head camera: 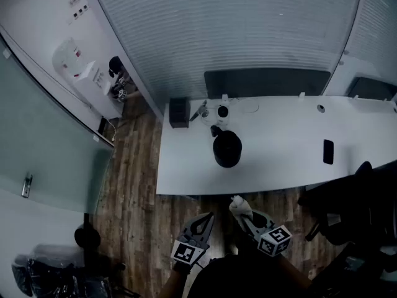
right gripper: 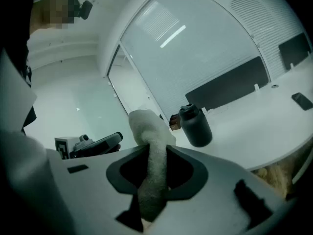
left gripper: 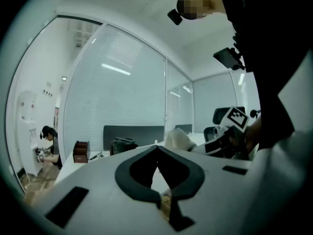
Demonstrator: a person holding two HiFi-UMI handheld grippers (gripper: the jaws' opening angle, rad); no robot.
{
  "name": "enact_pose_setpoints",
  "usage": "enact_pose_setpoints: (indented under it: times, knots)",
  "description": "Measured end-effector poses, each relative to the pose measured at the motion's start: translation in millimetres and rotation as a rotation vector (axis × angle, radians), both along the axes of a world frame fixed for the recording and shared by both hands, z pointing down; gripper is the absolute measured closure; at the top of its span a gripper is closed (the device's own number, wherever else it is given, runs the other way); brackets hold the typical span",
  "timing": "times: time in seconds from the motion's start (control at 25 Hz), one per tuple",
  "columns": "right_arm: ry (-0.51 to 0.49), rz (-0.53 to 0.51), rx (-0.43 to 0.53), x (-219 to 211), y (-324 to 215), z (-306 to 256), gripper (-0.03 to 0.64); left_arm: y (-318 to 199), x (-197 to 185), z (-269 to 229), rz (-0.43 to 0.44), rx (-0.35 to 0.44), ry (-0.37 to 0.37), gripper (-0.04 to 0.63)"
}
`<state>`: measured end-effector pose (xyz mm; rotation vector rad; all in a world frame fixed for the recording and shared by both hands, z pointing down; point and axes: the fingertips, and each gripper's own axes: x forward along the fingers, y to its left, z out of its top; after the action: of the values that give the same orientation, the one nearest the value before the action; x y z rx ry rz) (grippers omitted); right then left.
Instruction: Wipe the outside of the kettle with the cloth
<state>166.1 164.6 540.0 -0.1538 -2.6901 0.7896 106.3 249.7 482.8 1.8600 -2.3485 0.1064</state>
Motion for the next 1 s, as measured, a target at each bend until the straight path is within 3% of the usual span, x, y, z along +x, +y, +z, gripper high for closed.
enact_pose_setpoints:
  times: [0.24,0.48,0.72,0.84,1.0]
  knots:
    - [0.012,-0.002,0.012,-61,-71,17,0.531,-76,-112,15,-0.034,-0.065,-0.076,0.591]
    - [0.066,-0.028,-0.010,-120,-82,31,0.531,-119,-203,31,-0.009,-0.097,-0.093,0.591]
    - [0.093,0.047,-0.038,-180,-85,27,0.531,-168,-290,69,0.252,-0.157,-0.142,0.589]
    - [0.098,0.131,-0.023,-199,-80,25,0.531,-192,-319,90,0.431,-0.182,-0.150,0.588]
    - [0.117,0.222,0.005,-216,-72,18,0.531,-220,-323,108,0.730,-0.190,-0.126,0.471]
